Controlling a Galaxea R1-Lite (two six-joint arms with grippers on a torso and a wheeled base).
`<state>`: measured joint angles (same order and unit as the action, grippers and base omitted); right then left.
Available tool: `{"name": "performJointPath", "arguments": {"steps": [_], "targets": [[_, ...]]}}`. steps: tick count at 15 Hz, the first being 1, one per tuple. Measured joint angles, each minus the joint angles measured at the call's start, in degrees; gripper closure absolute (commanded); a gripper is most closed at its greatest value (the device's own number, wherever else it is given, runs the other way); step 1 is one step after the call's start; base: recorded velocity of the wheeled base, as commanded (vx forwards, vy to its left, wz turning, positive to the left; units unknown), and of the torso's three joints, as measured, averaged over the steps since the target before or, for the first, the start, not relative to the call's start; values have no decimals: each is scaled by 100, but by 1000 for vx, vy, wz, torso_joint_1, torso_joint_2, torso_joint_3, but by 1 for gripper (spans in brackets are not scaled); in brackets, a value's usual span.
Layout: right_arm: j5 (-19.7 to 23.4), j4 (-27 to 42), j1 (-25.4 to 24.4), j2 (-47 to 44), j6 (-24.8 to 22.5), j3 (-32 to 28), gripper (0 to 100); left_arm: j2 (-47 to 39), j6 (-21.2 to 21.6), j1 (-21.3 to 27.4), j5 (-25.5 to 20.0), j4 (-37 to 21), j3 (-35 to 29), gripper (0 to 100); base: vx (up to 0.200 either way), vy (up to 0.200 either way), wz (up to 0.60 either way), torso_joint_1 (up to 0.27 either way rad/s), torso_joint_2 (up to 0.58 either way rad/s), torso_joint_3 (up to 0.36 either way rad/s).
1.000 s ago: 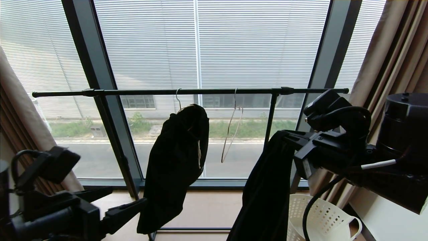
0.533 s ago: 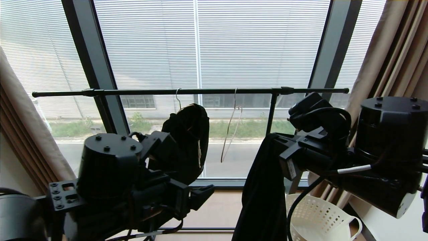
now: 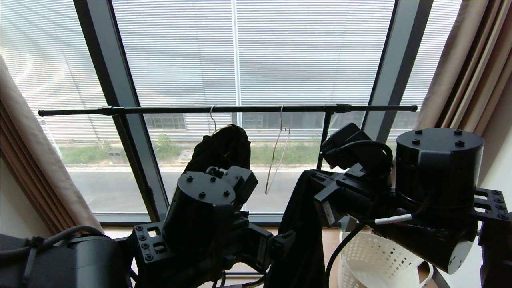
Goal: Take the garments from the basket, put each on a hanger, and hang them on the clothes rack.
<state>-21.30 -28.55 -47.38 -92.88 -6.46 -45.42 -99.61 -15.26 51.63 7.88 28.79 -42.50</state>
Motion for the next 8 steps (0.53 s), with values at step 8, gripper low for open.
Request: {"name": "performJointPath", "arguments": {"steps": [8], "targets": [[-16, 9, -173, 176, 0, 119, 100, -974, -116, -59, 785, 211, -697, 0, 0, 0, 0, 0, 0, 0]]}}
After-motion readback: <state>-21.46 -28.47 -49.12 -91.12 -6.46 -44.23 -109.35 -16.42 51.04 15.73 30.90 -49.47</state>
